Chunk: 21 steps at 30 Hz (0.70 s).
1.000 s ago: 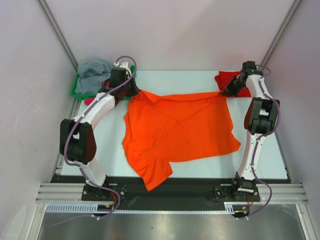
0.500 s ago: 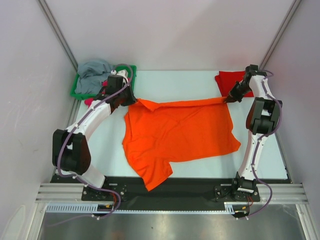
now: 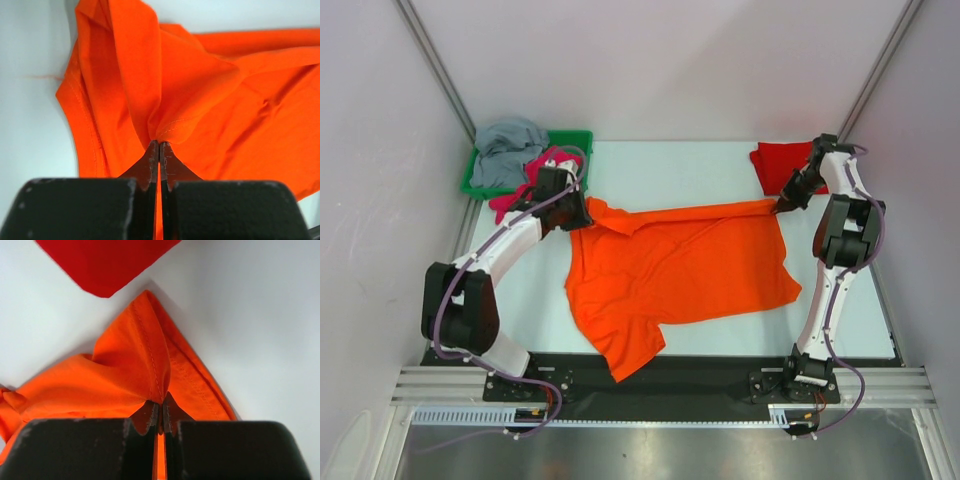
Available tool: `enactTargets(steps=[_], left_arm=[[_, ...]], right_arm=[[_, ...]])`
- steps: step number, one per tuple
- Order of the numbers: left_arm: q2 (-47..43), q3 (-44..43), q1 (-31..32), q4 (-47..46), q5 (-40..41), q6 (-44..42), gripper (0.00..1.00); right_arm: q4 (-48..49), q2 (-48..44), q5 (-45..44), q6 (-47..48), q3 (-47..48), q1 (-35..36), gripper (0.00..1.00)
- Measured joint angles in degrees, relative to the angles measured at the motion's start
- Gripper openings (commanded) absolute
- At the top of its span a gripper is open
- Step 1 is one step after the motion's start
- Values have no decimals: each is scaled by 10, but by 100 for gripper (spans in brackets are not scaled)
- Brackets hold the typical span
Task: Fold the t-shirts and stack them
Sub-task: Fold the tshirt
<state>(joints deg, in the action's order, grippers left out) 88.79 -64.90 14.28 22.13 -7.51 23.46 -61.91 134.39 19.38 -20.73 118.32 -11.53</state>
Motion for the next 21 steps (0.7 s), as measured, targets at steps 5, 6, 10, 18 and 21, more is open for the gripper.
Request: enactTargets(steps=[5, 6, 10, 18, 21], left_arm=[[-12, 17, 0, 10, -2, 0, 0], [-17, 19, 0, 10, -2, 0, 0], [-35, 30, 0, 10, -2, 0, 0], [-69, 44, 0, 12, -2, 0, 0], [-81, 57, 0, 12, -1, 1, 0]], right_arm=[[0, 11, -1, 1, 0, 0, 0], [-1, 12, -1, 2, 0, 1, 0], [-2, 13, 0, 5, 3, 6, 4], [-4, 25, 0, 4, 26, 12, 0], [-6, 28, 2, 4, 33, 13, 0]])
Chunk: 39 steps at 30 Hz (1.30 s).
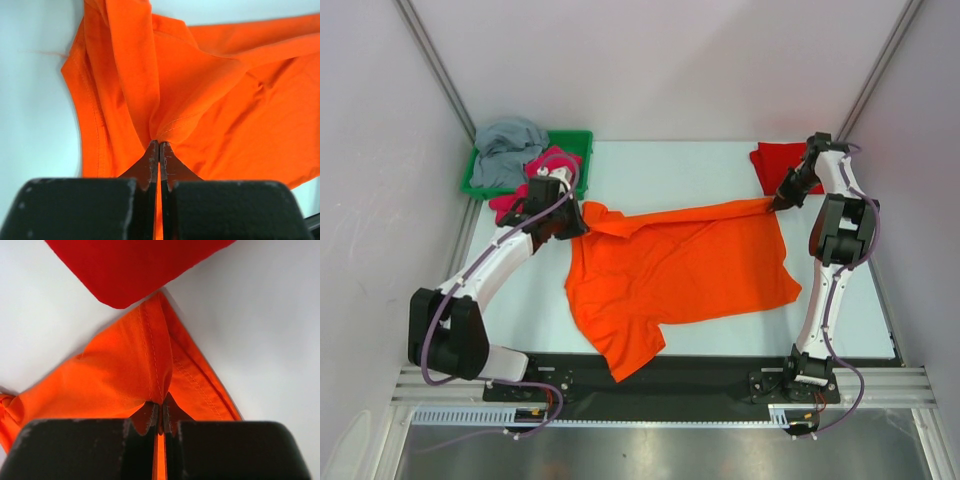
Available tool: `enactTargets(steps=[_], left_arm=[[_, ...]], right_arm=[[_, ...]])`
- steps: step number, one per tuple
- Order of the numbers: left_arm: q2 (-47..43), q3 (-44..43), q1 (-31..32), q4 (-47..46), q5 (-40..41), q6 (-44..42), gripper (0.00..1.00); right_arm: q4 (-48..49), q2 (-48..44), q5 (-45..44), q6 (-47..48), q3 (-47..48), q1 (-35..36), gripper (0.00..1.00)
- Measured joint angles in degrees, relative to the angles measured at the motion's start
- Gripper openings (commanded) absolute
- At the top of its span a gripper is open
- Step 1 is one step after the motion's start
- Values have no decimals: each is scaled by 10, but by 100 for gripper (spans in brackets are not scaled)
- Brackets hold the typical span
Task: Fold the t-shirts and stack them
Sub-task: Fold the tshirt
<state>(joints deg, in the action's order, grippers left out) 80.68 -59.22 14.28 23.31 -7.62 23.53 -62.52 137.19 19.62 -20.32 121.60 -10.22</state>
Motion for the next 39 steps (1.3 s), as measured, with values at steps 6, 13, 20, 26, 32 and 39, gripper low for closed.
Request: enactTargets(steps=[6, 13, 20, 26, 32, 39], left_arm=[[-17, 26, 0, 0, -1, 1, 0], [-16, 53, 0, 0, -2, 5, 0], [-14, 62, 0, -3, -3, 5, 0], [-6, 78, 0, -9, -5, 4, 5], [0, 87, 0, -12, -5, 4, 4], [2, 89, 0, -14, -6, 5, 4]], right_arm=[[-13, 2, 4, 0, 8, 7, 0], [-17, 1, 5, 0, -33, 9, 4], [-16, 1, 6, 0, -33, 9, 3], [-17, 1, 6, 0, -33, 9, 2], [-24, 1, -4, 6, -33, 9, 3], [-28, 0, -10, 9, -33, 10, 3]])
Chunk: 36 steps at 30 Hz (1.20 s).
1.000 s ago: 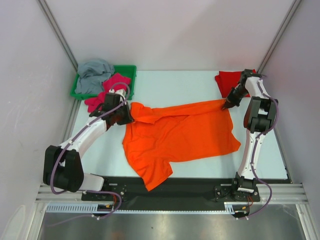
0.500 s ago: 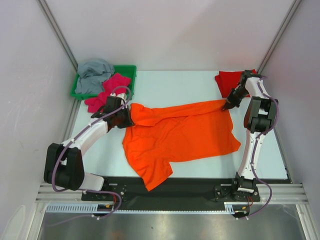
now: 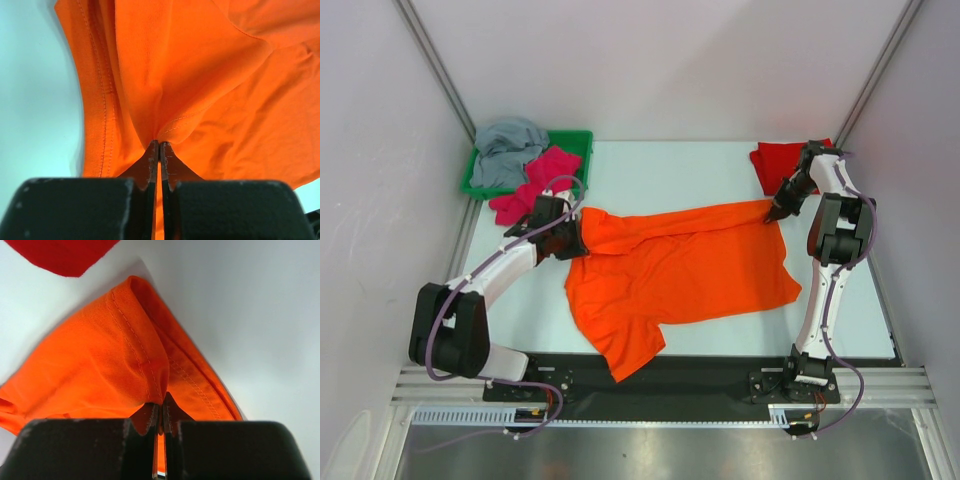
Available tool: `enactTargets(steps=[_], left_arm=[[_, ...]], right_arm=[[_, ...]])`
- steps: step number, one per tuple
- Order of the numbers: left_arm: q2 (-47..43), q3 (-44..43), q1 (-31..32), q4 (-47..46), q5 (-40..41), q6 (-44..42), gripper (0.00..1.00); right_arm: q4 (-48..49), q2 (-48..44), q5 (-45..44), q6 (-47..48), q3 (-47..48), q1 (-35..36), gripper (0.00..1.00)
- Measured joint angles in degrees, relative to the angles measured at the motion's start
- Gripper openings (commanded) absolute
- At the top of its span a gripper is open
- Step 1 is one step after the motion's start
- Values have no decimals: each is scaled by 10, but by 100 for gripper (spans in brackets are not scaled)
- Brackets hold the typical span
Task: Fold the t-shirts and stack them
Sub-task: Fold the tshirt
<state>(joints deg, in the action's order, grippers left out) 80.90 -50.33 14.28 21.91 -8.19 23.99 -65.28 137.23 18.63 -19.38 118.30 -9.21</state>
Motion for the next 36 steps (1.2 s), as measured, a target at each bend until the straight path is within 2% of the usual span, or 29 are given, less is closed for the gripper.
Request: enactTargets(steps=[4, 6, 7, 9, 10, 15, 16, 18, 21, 24, 27, 29, 33, 36], left_arm=[[2, 0, 0, -1, 0, 0, 11], [7, 0, 0, -4, 0, 0, 21], [12, 0, 0, -4, 0, 0, 33], [21, 0, 0, -3, 0, -1, 38], [23, 0, 0, -3, 0, 0, 44], [9, 0, -3, 1, 3, -1, 54], [1, 0, -5, 3, 3, 0, 59], [-16, -4, -16, 9, 3, 0, 61], [-27, -26, -47, 10, 0, 1, 61], [0, -65, -80, -4, -20, 5, 61], [78, -134, -100, -15, -46, 6, 61], [134, -174, -105, -32, -55, 6, 62], [213, -228, -108, -37, -73, 16, 56], [266, -271, -109, -33, -74, 35, 58]], right_arm=[[-3, 0, -3, 1, 0, 0, 3], [-4, -1, -4, 2, 0, 1, 4], [-4, -1, -4, 2, 0, 2, 8], [-5, -1, -8, 2, 0, 2, 13], [-5, -1, -11, 3, 0, 3, 15], [-6, -14, -49, 8, 0, 9, 36], [-6, -19, -57, 8, 0, 9, 39], [-2, -30, -71, 9, 0, 10, 50], [13, -48, -89, 9, 0, 11, 57], [41, -58, -93, 10, 6, 12, 57], [63, -57, -91, 10, 23, 12, 56], [74, -55, -86, 10, 40, 12, 56], [89, -38, -76, 10, 85, 14, 56], [97, -24, -74, 10, 106, 16, 56]])
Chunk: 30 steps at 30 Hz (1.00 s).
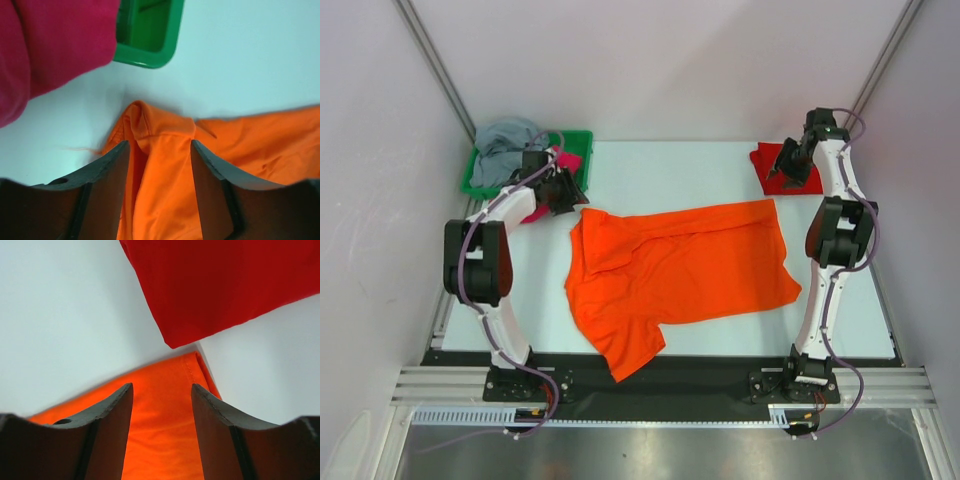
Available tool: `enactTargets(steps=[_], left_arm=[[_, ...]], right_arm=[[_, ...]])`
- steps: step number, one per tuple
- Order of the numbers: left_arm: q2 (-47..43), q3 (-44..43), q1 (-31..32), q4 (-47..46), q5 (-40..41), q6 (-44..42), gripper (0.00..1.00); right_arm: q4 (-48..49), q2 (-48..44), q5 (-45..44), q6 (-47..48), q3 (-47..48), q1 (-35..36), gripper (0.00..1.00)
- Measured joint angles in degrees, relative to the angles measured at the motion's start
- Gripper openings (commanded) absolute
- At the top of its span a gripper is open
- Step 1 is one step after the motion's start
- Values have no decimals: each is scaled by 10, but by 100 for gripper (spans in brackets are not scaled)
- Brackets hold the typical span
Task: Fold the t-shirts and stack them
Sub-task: Fold the tshirt
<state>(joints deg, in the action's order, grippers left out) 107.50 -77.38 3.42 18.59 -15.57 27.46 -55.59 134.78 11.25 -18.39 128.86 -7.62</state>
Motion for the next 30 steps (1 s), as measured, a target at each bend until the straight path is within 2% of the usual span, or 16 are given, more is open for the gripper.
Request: enactTargets(steps=[9, 19, 25, 30], left_arm=[[43, -39, -1, 48, 43, 110, 60], [77, -60, -1, 83, 56, 207, 56], [96, -60, -1, 79, 60, 223, 49], [105, -60, -1, 56, 52, 231, 36]], right_arm=[[0, 16, 0, 0, 3, 2, 56], [2, 17, 6, 0, 4, 2, 54], [3, 29, 17, 1, 4, 2, 61], [2, 38, 19, 5, 4, 3, 61]])
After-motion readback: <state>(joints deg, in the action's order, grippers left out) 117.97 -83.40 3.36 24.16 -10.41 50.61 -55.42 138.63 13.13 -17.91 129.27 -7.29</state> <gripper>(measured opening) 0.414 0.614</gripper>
